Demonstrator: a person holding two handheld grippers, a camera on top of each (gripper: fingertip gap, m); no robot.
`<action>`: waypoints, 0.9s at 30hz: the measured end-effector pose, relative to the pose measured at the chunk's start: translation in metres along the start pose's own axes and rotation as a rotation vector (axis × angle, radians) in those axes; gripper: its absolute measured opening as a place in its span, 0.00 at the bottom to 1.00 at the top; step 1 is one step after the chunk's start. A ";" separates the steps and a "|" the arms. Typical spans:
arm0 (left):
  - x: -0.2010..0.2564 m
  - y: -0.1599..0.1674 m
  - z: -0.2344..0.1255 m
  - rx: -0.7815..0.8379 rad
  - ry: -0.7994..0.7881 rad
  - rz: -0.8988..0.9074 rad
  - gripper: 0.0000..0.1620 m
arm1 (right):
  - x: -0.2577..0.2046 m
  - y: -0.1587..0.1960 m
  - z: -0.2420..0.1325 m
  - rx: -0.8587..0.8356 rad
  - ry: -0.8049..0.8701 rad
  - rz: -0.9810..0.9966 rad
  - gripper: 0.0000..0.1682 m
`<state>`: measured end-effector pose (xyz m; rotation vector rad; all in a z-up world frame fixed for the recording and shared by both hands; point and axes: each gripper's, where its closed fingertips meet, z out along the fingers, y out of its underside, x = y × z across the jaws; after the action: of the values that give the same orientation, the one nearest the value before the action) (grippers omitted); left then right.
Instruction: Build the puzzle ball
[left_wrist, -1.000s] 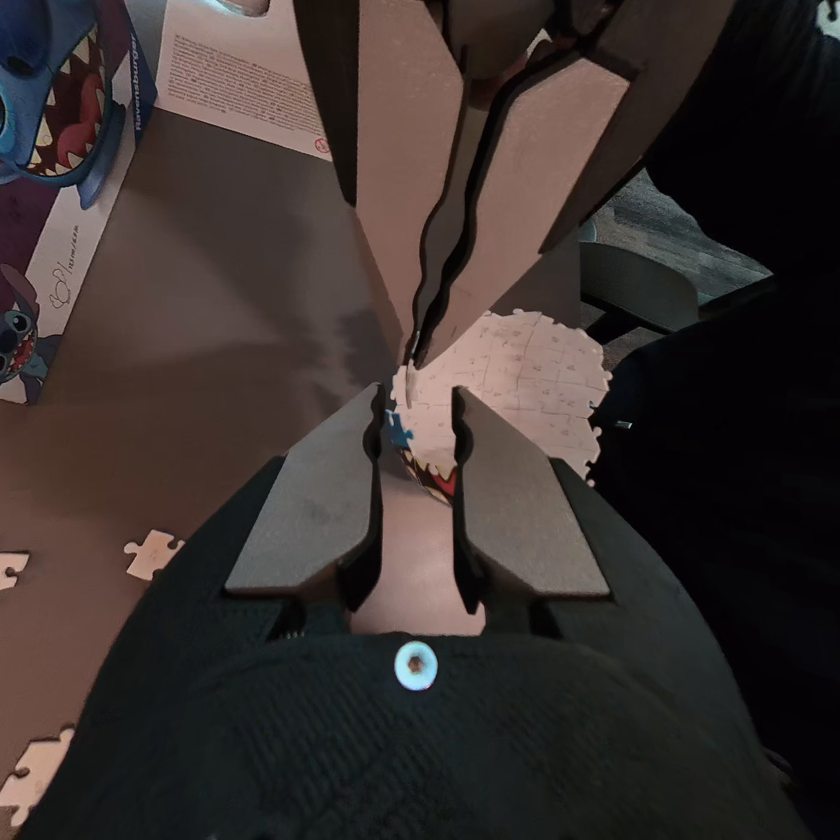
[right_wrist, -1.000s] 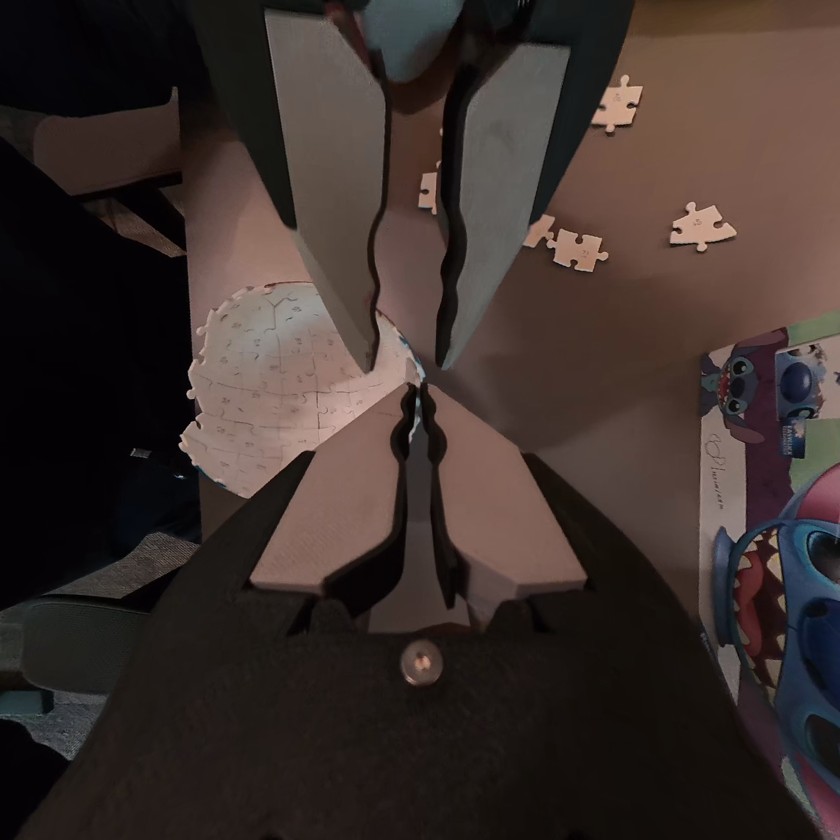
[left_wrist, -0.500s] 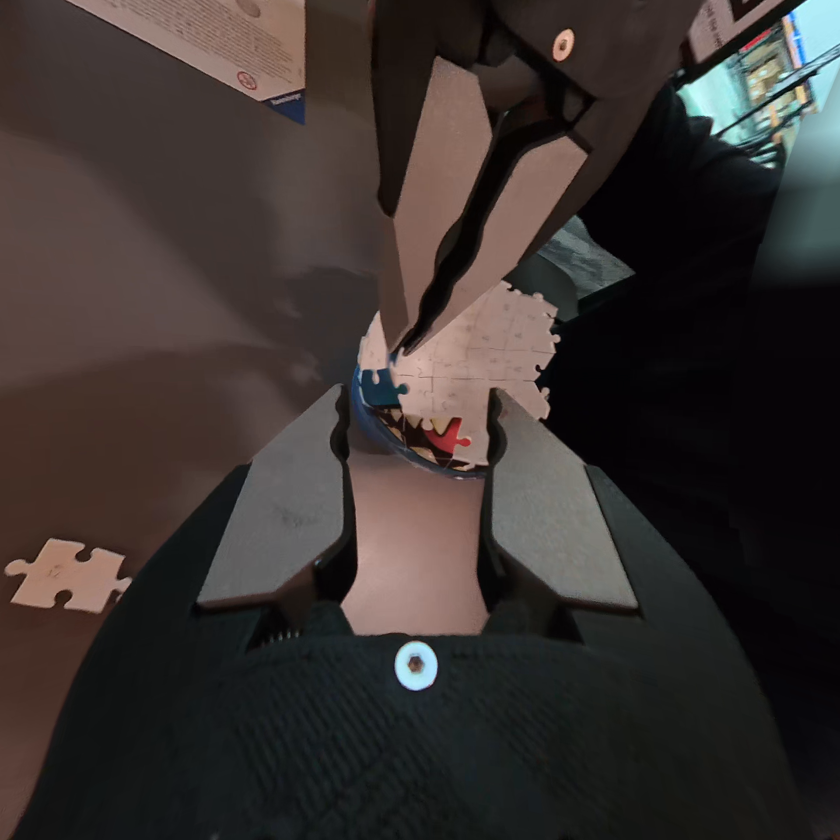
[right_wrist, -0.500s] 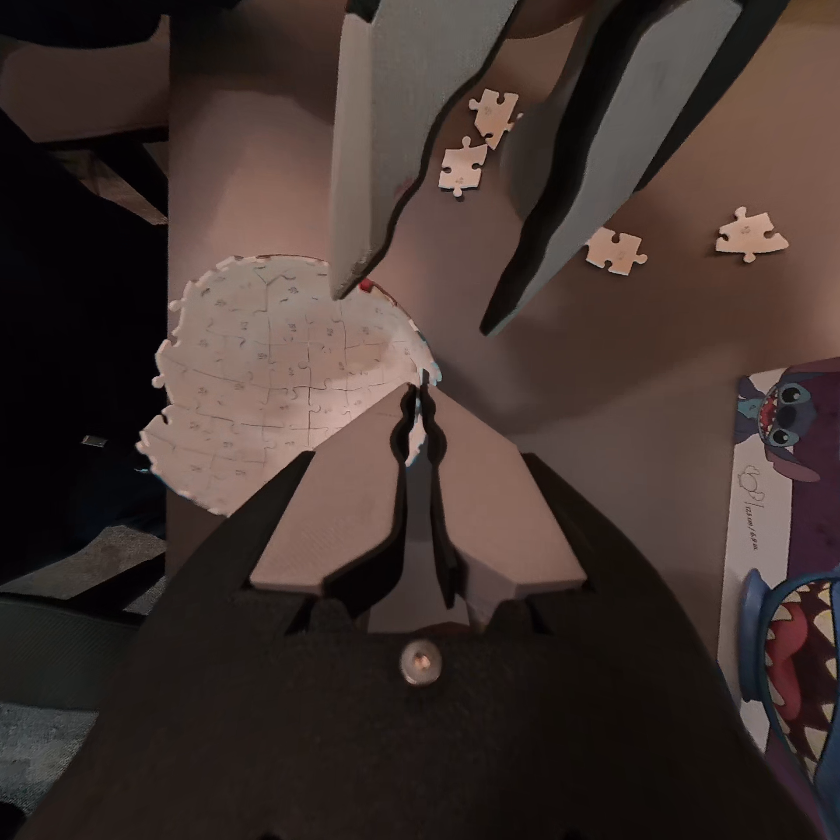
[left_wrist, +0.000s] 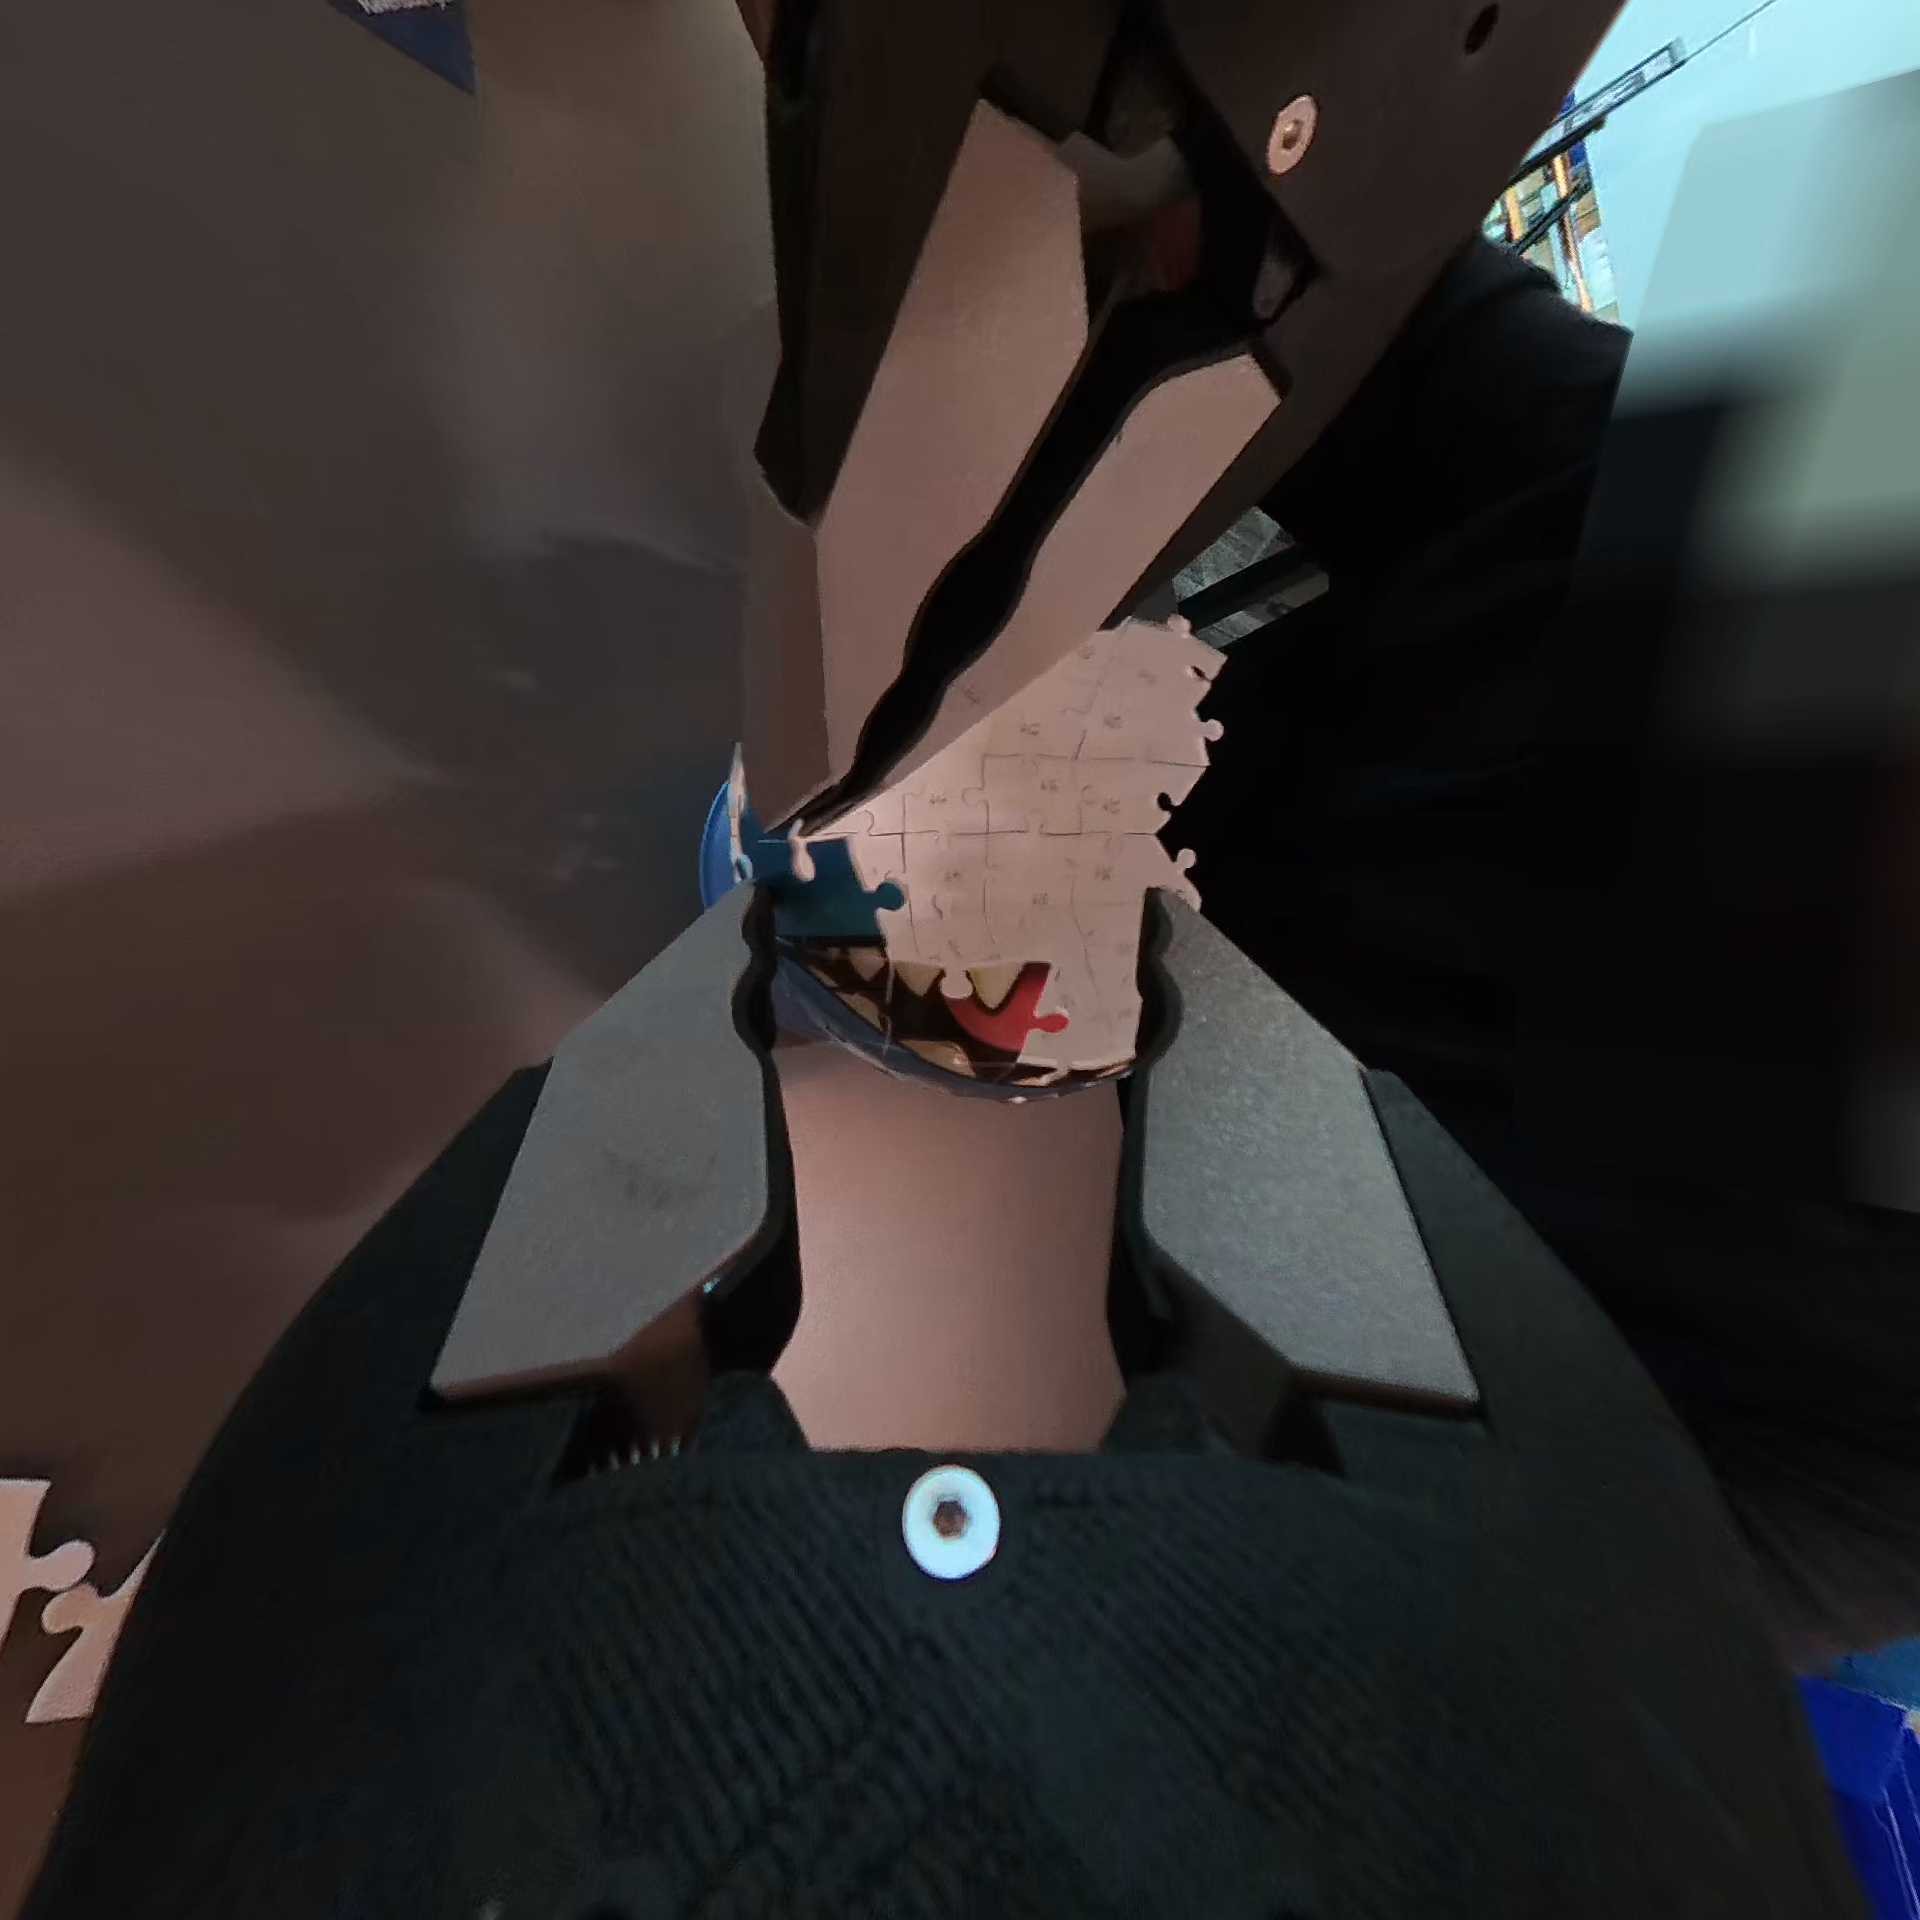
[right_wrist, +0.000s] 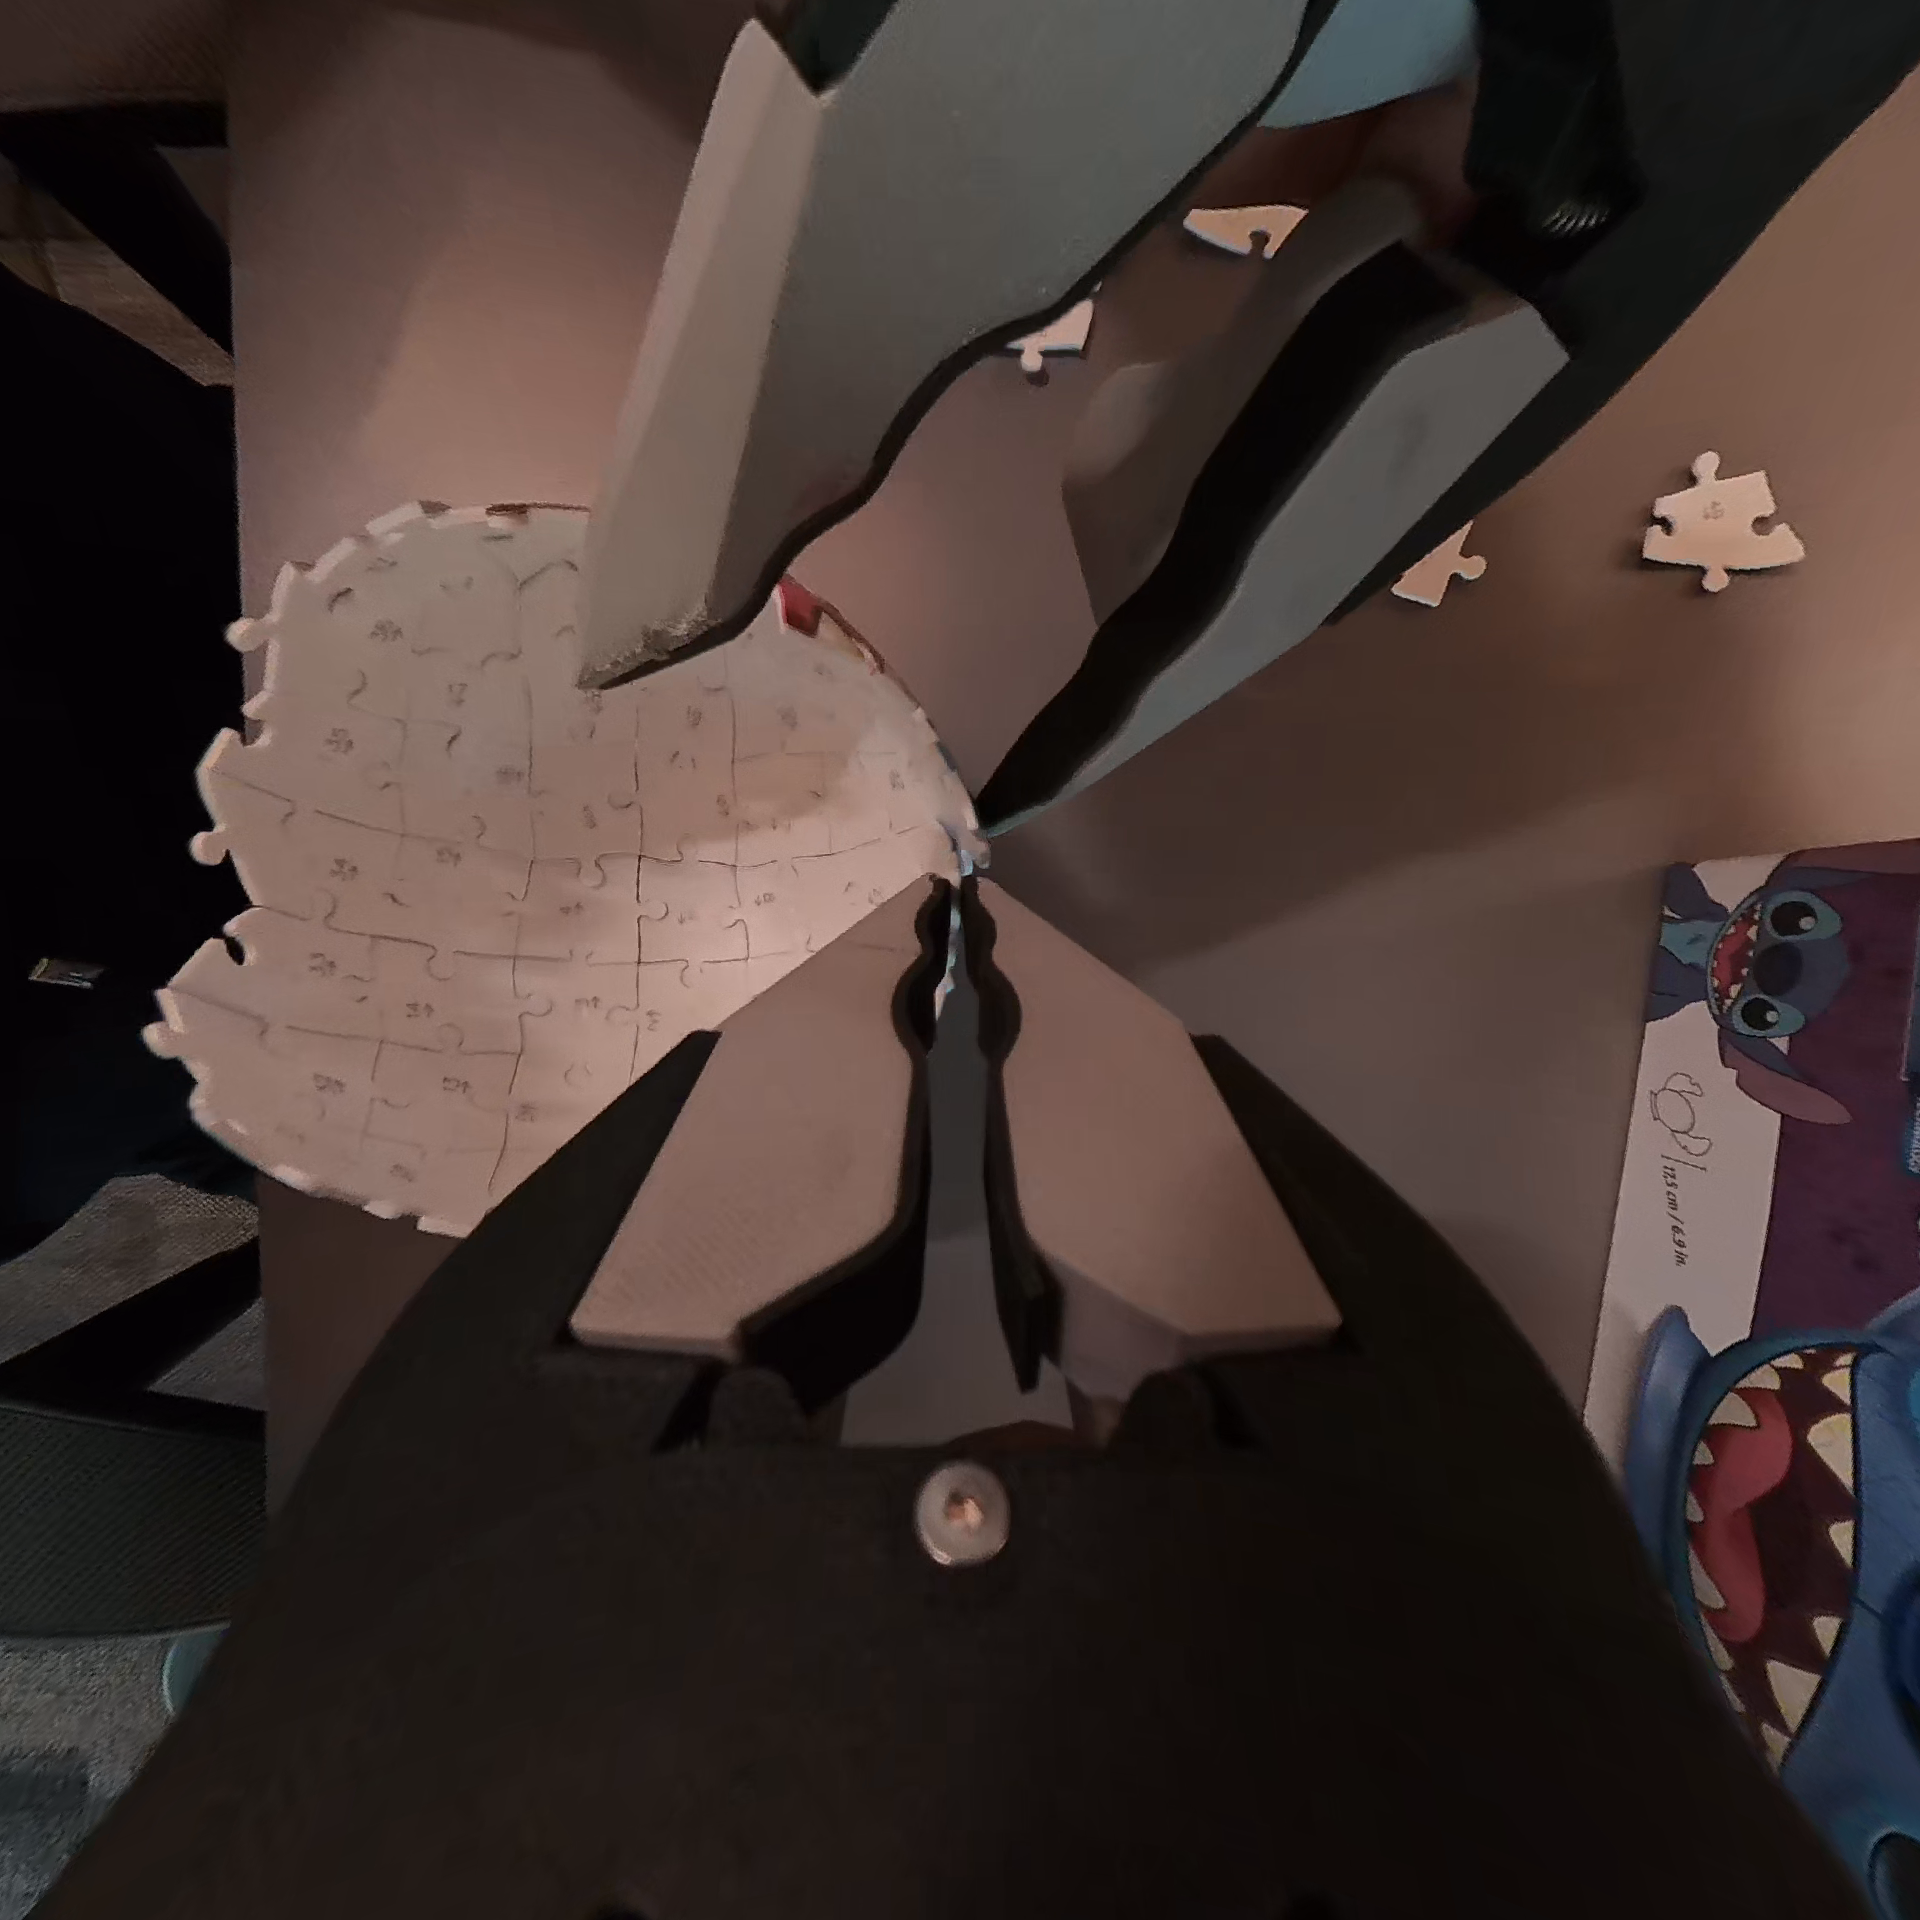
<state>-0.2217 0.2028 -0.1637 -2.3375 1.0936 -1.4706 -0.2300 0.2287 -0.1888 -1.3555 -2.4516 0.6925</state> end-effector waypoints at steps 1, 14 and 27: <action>0.000 0.000 0.000 -0.002 -0.002 -0.001 0.42 | 0.000 0.000 0.001 -0.002 -0.003 -0.001 0.00; -0.003 0.001 0.001 -0.012 -0.033 -0.027 0.40 | 0.003 0.000 0.003 -0.018 0.041 -0.033 0.00; -0.009 -0.006 0.000 0.004 -0.161 -0.043 0.38 | 0.006 0.001 0.002 -0.013 0.102 -0.037 0.00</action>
<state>-0.2207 0.2132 -0.1675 -2.4417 1.0042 -1.2700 -0.2333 0.2335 -0.1910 -1.3132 -2.3987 0.5853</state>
